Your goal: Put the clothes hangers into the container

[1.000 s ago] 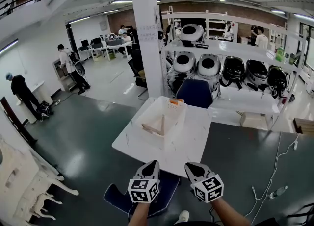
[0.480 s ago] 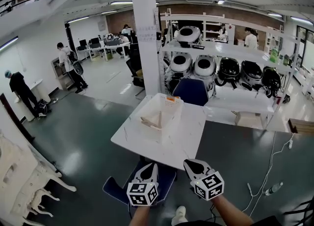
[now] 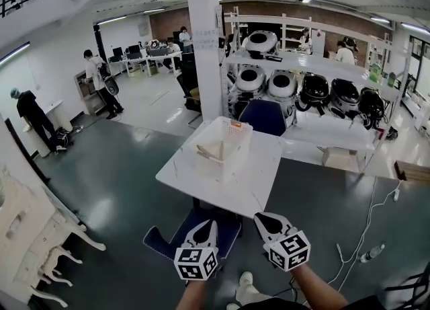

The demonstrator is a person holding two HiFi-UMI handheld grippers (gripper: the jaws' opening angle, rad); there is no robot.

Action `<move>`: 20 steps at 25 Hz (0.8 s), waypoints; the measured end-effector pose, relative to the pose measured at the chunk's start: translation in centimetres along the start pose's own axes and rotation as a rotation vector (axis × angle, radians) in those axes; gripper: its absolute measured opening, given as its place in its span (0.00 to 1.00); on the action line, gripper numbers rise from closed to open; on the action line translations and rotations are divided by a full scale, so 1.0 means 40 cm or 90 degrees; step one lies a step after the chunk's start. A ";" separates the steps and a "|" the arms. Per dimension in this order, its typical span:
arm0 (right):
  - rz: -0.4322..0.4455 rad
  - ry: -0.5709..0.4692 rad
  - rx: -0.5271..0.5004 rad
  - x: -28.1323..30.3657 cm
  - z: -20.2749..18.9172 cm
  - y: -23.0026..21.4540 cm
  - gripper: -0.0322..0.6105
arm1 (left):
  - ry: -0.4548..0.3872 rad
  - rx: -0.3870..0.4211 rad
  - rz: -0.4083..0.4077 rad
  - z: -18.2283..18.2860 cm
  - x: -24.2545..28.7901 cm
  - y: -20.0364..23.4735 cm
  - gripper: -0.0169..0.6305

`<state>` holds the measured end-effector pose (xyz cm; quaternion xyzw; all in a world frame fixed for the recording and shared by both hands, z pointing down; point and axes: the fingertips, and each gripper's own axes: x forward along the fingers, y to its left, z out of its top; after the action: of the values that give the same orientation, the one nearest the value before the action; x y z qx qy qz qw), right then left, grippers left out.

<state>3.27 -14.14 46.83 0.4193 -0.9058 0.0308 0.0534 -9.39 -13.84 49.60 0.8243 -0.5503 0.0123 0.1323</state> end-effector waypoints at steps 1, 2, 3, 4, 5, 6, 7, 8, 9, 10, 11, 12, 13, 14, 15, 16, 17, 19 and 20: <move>0.000 -0.002 -0.001 -0.007 0.001 0.007 0.08 | 0.000 0.000 0.000 -0.003 -0.008 -0.003 0.03; 0.000 -0.003 -0.002 -0.013 0.003 0.013 0.08 | -0.001 0.000 -0.001 -0.005 -0.015 -0.008 0.03; 0.000 -0.005 -0.003 -0.020 0.004 0.018 0.08 | -0.001 0.000 -0.002 -0.006 -0.022 -0.013 0.03; 0.000 -0.006 -0.004 -0.027 0.006 0.023 0.08 | -0.001 0.001 -0.003 -0.008 -0.027 -0.019 0.03; -0.002 -0.007 -0.004 -0.035 0.008 0.026 0.08 | 0.000 0.003 -0.005 -0.009 -0.032 -0.026 0.03; -0.004 -0.008 -0.003 -0.041 0.010 0.028 0.08 | -0.001 0.004 -0.007 -0.008 -0.035 -0.032 0.03; -0.006 -0.010 -0.003 -0.045 0.012 0.029 0.08 | -0.003 0.007 -0.010 -0.007 -0.038 -0.037 0.03; -0.006 -0.012 -0.003 -0.048 0.015 0.030 0.08 | -0.004 0.009 -0.011 -0.005 -0.040 -0.041 0.03; -0.006 -0.014 -0.004 -0.051 0.018 0.031 0.08 | -0.006 0.012 -0.011 -0.004 -0.040 -0.043 0.03; -0.007 -0.017 -0.005 -0.052 0.021 0.029 0.08 | -0.006 0.013 -0.011 -0.003 -0.038 -0.046 0.03; -0.008 -0.019 -0.006 -0.055 0.025 0.027 0.08 | -0.005 0.014 -0.010 -0.003 -0.036 -0.048 0.03; -0.009 -0.021 -0.006 -0.057 0.027 0.025 0.08 | -0.003 0.014 -0.010 -0.003 -0.034 -0.051 0.03; -0.010 -0.022 -0.005 -0.059 0.030 0.023 0.08 | -0.002 0.014 -0.009 -0.003 -0.033 -0.054 0.03; -0.009 -0.023 -0.005 -0.060 0.031 0.021 0.08 | -0.002 0.015 -0.009 -0.002 -0.033 -0.056 0.03; -0.009 -0.024 -0.006 -0.060 0.032 0.020 0.08 | -0.005 0.016 -0.010 0.000 -0.032 -0.059 0.03; -0.007 -0.025 -0.007 -0.060 0.032 0.017 0.08 | -0.008 0.017 -0.010 0.003 -0.031 -0.062 0.03; -0.006 -0.027 -0.009 -0.059 0.034 0.014 0.08 | -0.012 0.018 -0.010 0.006 -0.028 -0.065 0.03; -0.003 -0.032 -0.010 -0.057 0.039 0.007 0.08 | -0.017 0.021 -0.010 0.015 -0.021 -0.073 0.03; -0.002 -0.035 -0.009 -0.057 0.043 0.003 0.08 | -0.019 0.024 -0.010 0.019 -0.017 -0.078 0.03</move>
<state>4.53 -12.50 44.86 0.4208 -0.9065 0.0127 0.0319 -6.90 -12.27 48.11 0.8311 -0.5453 0.0089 0.1088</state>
